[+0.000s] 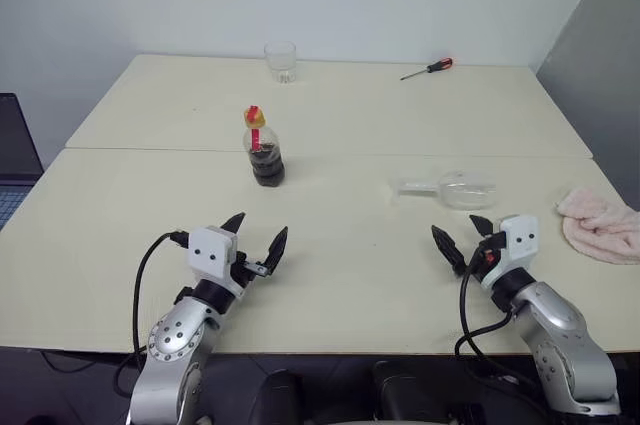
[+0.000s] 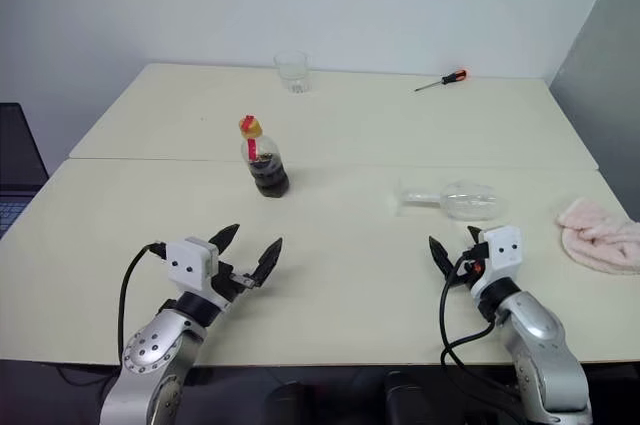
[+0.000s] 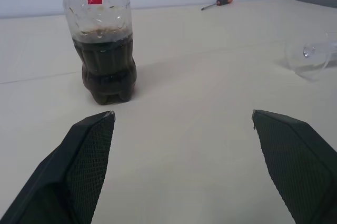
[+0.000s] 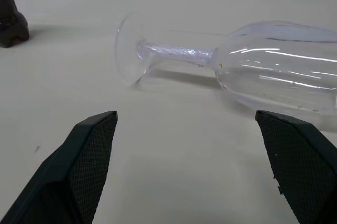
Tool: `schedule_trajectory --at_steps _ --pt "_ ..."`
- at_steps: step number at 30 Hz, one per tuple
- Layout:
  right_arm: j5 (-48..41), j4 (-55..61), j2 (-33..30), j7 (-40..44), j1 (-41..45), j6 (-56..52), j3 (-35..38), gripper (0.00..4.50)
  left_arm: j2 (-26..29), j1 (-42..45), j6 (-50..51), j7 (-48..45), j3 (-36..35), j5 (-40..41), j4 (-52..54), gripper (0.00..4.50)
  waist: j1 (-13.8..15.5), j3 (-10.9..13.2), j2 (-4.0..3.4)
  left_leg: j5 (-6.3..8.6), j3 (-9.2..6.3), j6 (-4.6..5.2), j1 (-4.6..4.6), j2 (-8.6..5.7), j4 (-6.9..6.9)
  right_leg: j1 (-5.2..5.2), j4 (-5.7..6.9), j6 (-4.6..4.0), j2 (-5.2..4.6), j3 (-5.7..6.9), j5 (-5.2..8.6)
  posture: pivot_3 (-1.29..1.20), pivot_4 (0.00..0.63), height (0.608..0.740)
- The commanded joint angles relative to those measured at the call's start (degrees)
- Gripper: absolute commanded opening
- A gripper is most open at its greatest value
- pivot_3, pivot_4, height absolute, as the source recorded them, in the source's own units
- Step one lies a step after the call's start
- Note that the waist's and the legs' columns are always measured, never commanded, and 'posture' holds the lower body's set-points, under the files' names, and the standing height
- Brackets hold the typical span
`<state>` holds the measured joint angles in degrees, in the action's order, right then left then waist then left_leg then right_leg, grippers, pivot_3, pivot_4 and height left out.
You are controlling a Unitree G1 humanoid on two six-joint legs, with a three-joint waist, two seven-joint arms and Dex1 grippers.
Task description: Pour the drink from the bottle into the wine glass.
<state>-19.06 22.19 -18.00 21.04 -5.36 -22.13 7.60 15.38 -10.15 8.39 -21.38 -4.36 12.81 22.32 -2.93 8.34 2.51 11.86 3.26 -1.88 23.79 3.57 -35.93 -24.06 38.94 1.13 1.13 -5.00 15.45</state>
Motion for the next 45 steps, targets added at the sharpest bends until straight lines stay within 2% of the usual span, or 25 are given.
schedule_trajectory --at_steps 1,3,5,11,19,27,45 --pt "0.71 1.30 -0.42 0.18 0.74 1.67 -0.24 4.50 1.00 0.44 -1.62 0.72 0.99 -3.02 0.79 4.39 -0.01 0.00 0.00 0.00 0.00 0.00 0.00 0.00 0.00 0.00 0.00 0.00 0.00 0.00 0.00 0.00 0.150 0.740" --pt "1.05 1.44 -0.51 0.16 0.75 2.00 -0.29 4.50 1.56 0.34 -2.55 1.27 1.55 -5.26 0.49 4.39 -0.01 0.00 0.00 0.00 0.00 0.00 0.00 0.00 0.00 0.00 0.00 0.00 0.01 0.01 0.00 0.00 0.150 0.740" --pt "0.74 1.59 -0.38 0.24 0.70 1.52 -0.25 4.50 0.32 0.30 -2.49 1.46 -0.03 -2.65 -0.19 4.39 0.01 0.00 0.00 0.00 0.00 0.00 0.00 0.00 0.00 0.00 0.00 -0.01 0.01 0.00 0.00 0.00 0.150 0.740" --pt "0.41 2.13 -0.22 0.67 1.81 1.17 -0.89 4.50 -1.80 5.37 -3.52 4.97 -3.10 -2.96 -6.35 4.39 0.05 0.00 0.00 0.00 0.00 0.00 0.00 -0.02 -0.02 0.01 0.01 0.02 0.06 0.03 -0.02 0.00 0.150 0.740" --pt "-0.76 6.50 -2.51 5.01 4.55 -1.56 -6.87 4.50 -5.48 19.23 -3.95 7.94 -2.73 -3.56 -18.32 4.39 0.43 0.00 0.01 0.00 0.01 0.00 0.02 -0.10 -0.05 0.02 0.01 0.13 0.19 0.02 -0.08 0.00 0.150 0.740" --pt "-0.71 7.46 -4.06 6.44 6.74 -3.00 -9.27 4.50 -4.87 28.30 -7.39 11.07 -3.88 -5.99 -30.62 4.39 0.66 0.00 0.01 0.00 -0.02 0.00 0.01 -0.06 -0.06 0.03 0.03 0.14 0.26 0.05 -0.10 0.00 0.150 0.740" --pt "-0.46 7.99 -3.89 6.23 7.30 -3.82 -10.52 4.50 -6.77 39.44 -9.61 14.41 -4.10 -5.68 -43.35 4.39 1.05 0.01 0.02 0.00 0.00 -0.01 0.04 -0.07 -0.08 0.03 0.02 0.18 0.26 0.06 -0.11 0.00 0.150 0.740"
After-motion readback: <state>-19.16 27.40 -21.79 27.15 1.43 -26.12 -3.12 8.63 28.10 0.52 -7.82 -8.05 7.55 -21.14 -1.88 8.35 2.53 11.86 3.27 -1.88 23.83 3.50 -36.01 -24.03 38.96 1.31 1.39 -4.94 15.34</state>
